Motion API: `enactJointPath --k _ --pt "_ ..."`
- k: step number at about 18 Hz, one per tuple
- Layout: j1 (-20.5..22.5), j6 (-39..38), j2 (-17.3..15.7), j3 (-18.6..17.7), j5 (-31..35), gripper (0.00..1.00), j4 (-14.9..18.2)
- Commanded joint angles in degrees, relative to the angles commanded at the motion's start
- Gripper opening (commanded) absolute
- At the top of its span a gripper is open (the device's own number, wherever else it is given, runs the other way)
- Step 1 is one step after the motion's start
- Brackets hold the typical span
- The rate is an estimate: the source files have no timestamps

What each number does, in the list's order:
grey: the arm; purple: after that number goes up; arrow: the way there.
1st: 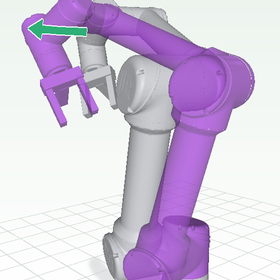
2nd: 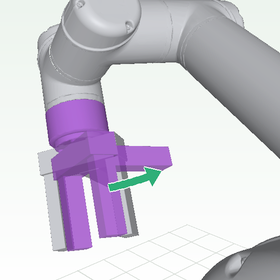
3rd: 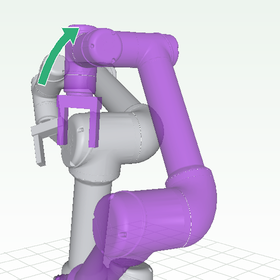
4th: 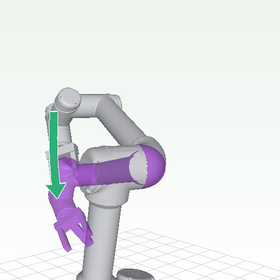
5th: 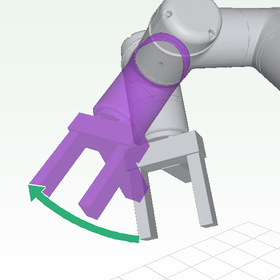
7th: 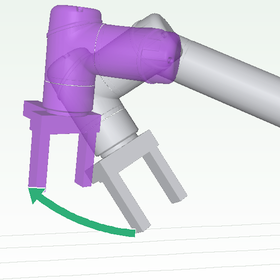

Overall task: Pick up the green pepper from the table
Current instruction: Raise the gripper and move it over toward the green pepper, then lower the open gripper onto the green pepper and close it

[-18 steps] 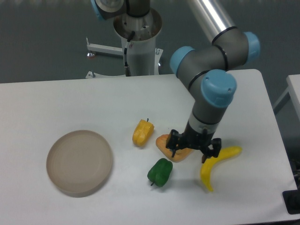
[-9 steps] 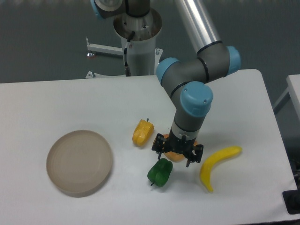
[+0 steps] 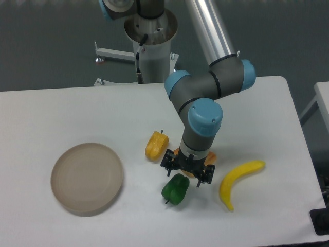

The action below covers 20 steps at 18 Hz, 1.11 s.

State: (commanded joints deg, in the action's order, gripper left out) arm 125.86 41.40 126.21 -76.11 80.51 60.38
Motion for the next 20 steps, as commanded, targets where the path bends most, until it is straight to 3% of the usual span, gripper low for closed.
enactJointPath --k 17,19,20 --pt "-0.26 0.00 1.49 0.00 -0.09 1.00 -1.40" --pt "-0.26 0.17 1.41 0.00 -0.09 0.67 -1.58" --pt "-0.26 0.44 1.49 0.00 -0.09 0.57 -1.58"
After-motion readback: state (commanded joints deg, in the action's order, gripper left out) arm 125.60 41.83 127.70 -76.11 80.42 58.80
